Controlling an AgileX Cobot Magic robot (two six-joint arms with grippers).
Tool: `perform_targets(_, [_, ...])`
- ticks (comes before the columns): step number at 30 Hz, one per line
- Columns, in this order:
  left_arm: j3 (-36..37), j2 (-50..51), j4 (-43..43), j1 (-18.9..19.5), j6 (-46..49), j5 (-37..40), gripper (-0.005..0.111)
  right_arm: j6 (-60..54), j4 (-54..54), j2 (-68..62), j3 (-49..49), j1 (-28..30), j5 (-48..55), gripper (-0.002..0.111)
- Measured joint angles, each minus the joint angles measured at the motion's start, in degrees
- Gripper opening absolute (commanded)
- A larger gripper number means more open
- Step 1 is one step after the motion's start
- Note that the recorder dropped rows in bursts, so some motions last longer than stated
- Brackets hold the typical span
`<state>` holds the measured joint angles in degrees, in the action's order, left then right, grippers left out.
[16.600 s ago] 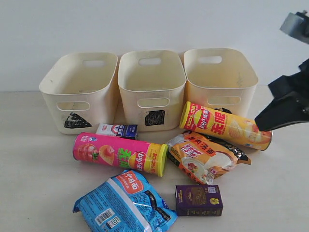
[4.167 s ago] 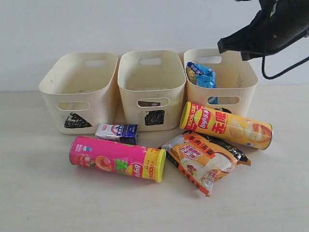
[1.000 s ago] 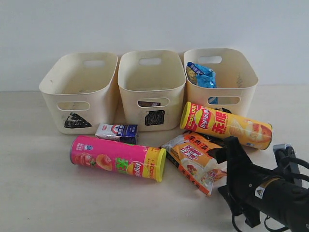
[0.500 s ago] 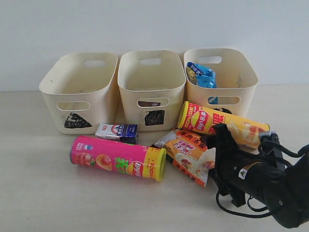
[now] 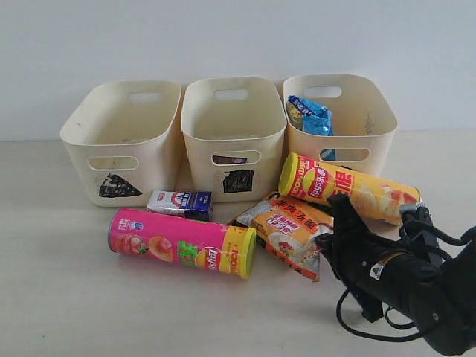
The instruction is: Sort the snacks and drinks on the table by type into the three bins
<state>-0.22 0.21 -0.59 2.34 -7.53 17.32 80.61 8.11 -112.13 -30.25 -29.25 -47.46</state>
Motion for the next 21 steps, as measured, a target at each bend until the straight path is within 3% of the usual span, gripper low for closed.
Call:
perform_targets(14, [0.0, 0.0, 0.0, 0.0, 0.0, 0.0, 0.004, 0.9, -3.4, -0.2, 12.6, 0.0, -19.2, 0.000])
perform_targets(21, [0.0, 0.0, 0.0, 0.0, 0.0, 0.0, 0.004, 2.1, -5.5, 0.5, 17.1, 0.0, -22.3, 0.000])
